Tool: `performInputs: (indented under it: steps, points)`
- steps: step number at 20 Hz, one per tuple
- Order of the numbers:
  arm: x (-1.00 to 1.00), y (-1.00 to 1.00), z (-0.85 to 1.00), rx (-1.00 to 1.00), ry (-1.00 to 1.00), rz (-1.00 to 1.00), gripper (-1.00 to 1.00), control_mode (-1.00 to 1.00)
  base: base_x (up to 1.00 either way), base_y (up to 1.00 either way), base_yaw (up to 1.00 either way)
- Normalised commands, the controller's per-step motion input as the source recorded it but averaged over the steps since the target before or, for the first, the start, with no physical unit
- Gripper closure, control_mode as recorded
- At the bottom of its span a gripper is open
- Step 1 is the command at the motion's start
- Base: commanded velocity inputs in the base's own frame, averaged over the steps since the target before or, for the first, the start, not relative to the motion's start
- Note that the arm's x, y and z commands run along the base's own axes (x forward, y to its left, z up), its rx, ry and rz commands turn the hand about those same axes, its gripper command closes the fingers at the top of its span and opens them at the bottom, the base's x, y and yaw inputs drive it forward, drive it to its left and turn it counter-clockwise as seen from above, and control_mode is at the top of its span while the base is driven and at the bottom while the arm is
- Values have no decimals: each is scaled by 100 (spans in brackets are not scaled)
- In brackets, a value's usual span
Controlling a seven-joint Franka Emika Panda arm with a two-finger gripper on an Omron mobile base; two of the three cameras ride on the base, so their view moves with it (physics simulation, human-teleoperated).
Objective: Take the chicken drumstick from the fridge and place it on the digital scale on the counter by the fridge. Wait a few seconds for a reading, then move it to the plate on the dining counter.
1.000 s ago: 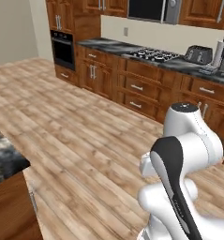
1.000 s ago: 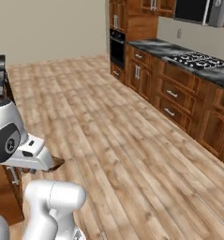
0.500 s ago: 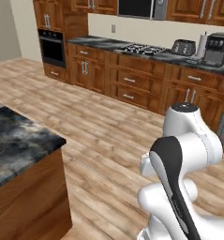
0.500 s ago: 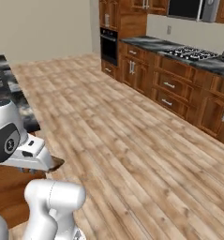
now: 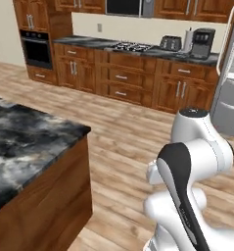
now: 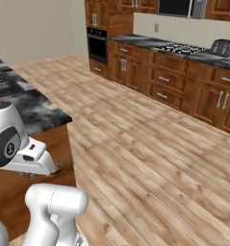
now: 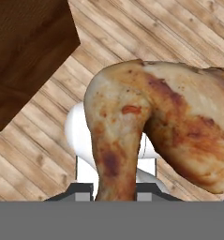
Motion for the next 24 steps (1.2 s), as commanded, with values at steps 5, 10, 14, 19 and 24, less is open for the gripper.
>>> performInputs:
  steps: [5, 10, 14, 19, 24]
  points:
    - [0, 0, 0, 0, 0, 0, 100, 100, -42, 100, -35]
    - [0, 0, 0, 0, 0, 0, 100, 100, -37, 100, -35]
    - [0, 0, 0, 0, 0, 0, 100, 100, -42, 100, -35]
    - [0, 0, 0, 0, 0, 0, 100, 100, -73, 100, -37]
    - [0, 0, 0, 0, 0, 0, 100, 100, -96, 100, -36]
